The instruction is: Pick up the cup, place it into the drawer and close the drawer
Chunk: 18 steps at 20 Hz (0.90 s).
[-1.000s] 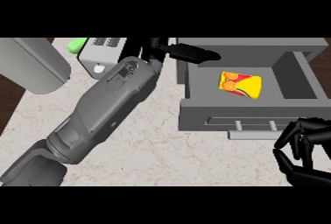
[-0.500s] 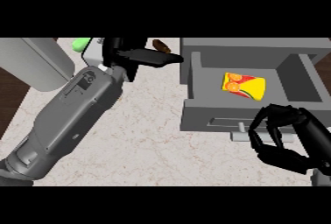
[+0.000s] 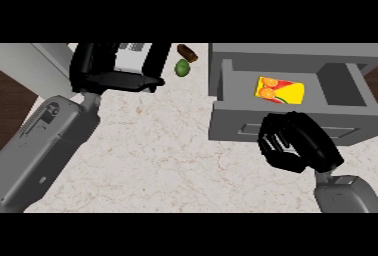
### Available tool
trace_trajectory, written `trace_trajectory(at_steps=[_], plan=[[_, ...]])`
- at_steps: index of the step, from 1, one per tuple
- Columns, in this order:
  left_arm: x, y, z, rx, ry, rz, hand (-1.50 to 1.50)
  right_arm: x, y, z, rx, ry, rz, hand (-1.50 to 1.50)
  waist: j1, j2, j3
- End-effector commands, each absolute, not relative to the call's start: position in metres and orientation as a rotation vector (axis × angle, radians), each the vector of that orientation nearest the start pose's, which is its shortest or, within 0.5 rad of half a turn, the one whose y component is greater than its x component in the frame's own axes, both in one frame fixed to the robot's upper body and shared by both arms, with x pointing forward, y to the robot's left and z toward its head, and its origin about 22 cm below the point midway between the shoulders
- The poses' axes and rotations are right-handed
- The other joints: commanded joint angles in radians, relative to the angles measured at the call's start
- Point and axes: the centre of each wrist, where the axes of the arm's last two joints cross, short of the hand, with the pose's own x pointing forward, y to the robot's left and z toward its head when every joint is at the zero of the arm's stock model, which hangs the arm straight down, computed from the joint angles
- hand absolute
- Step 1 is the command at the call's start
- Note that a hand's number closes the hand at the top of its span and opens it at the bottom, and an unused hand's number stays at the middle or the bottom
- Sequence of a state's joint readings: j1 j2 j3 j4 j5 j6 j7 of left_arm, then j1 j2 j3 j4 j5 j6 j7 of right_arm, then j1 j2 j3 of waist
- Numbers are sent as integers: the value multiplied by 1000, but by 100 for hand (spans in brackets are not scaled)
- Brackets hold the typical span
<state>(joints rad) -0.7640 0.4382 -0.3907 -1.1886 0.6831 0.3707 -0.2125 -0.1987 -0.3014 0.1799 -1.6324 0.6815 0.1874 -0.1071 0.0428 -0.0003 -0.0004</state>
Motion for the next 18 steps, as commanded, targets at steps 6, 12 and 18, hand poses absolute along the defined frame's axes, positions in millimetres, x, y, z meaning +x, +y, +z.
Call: trace_trajectory(at_steps=[6,12,18], plan=[[346,230,107,-118,-1924,-13,-150,337,-219,11,-636,-1600,1320,150,-4,4,1],[337,257,108,-143,-1919,-15,-150,374,-209,-16,-622,-1575,1302,150,2,11,2],[337,285,116,-145,-1929,-35,-150,421,-217,26,-590,-1542,1256,150,16,20,2]])
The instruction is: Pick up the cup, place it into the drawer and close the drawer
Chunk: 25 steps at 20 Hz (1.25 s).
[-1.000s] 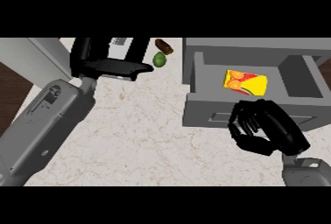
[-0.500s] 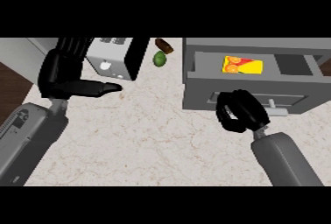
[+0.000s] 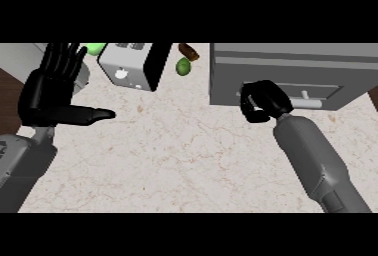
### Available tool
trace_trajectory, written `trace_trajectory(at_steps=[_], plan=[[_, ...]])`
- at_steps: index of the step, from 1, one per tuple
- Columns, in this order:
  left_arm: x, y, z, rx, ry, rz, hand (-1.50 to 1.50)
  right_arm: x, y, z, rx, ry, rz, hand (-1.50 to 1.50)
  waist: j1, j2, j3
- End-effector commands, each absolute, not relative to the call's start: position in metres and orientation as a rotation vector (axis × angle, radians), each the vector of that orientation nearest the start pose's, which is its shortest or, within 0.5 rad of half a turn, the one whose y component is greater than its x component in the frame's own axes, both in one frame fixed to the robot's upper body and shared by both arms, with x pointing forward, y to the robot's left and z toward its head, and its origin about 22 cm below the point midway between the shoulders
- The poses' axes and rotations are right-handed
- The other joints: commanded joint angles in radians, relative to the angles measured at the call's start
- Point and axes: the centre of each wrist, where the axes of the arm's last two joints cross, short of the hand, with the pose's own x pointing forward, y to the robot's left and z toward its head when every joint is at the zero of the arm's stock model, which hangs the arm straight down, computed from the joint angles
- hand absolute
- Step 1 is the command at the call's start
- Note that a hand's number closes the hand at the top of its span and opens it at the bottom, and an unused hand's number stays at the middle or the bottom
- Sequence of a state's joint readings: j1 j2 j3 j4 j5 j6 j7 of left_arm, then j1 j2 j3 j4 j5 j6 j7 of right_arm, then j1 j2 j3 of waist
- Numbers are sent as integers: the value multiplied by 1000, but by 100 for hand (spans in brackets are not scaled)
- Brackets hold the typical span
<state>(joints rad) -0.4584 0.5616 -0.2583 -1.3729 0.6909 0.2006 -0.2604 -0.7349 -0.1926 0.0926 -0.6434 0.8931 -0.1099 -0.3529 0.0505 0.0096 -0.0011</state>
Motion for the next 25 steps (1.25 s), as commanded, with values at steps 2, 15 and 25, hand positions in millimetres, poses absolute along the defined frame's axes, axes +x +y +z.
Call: trace_trajectory(at_steps=[2,15,25], plan=[[338,282,99,-134,-1900,-3,-150,416,-227,9,-598,-1520,1247,150,2,13,3],[334,273,105,-239,-1915,-60,-150,432,-266,37,-557,-1497,1124,150,62,38,6],[326,265,78,-264,-1880,-59,-150,439,-287,62,-552,-1578,1039,150,73,44,5]])
